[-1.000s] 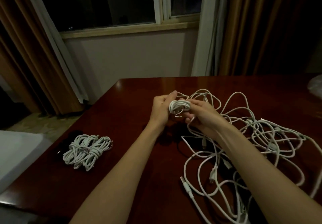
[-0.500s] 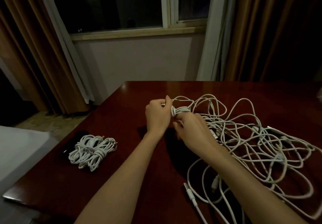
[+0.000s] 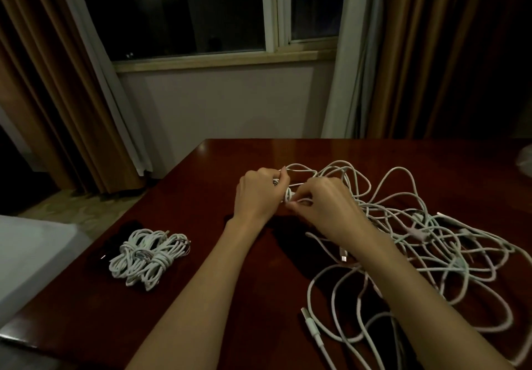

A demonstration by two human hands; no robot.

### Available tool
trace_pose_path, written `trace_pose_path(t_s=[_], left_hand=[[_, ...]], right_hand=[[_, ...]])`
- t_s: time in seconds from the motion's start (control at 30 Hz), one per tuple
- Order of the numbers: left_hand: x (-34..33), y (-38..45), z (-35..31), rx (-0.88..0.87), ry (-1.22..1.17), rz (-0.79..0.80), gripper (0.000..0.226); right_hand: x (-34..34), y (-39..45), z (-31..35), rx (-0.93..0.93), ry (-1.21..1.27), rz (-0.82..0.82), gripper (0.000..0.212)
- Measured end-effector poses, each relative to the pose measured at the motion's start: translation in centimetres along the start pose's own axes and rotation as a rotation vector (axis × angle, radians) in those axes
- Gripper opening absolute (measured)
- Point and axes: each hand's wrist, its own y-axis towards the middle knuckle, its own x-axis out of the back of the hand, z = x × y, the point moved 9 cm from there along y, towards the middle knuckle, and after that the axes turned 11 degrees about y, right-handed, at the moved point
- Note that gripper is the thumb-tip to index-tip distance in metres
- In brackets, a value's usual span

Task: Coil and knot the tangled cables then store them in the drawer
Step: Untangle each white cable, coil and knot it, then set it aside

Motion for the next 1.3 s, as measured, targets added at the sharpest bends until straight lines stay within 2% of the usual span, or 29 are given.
trace_pose_path(t_s=[0.17,0.27,0.33,0.4,0.5,0.6,0.7,0.87,0.97,1.07,1.13,1.3], left_hand=[[-0.4,-0.2,-0.2,-0.061,0.037,0.065,0.04],[-1.1,-0.3,-1.5,-0.144,-0.051,0.165,0.034],[-1.6,-0.4,-2.2,-0.168,-0.176,0.227,0.032],[-1.8,-0.5,-2.7,-0.118,-0.355,0.229,0.05],[-1.9,-0.6,-3.0,-0.013,-0.608,0.243,0.05],[-2.2,-0.6,-2.7,0.119,-0.818,0.259,0.055],[-1.7,-0.4,-2.3,0.193,-0.905,0.206,0.05],[-1.4,-0.3,0.2,0.348,-0.829,0.062,0.052],[-0.7,-0.1,1.9,0.382,-0.672,-0.037,0.056],[0.1,-0.3,2.4,0.316,-0.427,-0.073,0.058],[-0.2,-0.5,2.6,0.263,-0.313,-0.057,0.055],[-1.7,-0.6,0.0,0.044,-0.296,0.121,0.043]], right_hand=[[2.1,0.2,-0.9,-0.027,0.228,-0.055,0.012],[3.3,0.1,-0.3,0.025,0.341,-0.081,0.01],[3.9,0.0,-0.5,0.037,0.436,-0.159,0.009],[4.4,0.0,-1.7,-0.013,0.519,-0.245,0.009],[4.4,-0.1,-3.9,-0.136,0.556,-0.333,0.014],[3.0,-0.1,-4.4,-0.201,0.474,-0.283,0.015],[2.2,-0.1,-3.3,-0.165,0.32,-0.24,0.01],[0.5,-0.2,-1.8,-0.116,0.106,-0.146,0.025],[-0.8,-0.4,-0.1,-0.034,0.038,-0.054,0.031],[-1.7,-0.6,1.7,0.054,-0.053,0.014,0.034],[-1.3,-0.7,2.4,0.102,-0.086,-0.004,0.034],[1.9,-0.5,1.4,0.072,0.107,-0.142,0.032]])
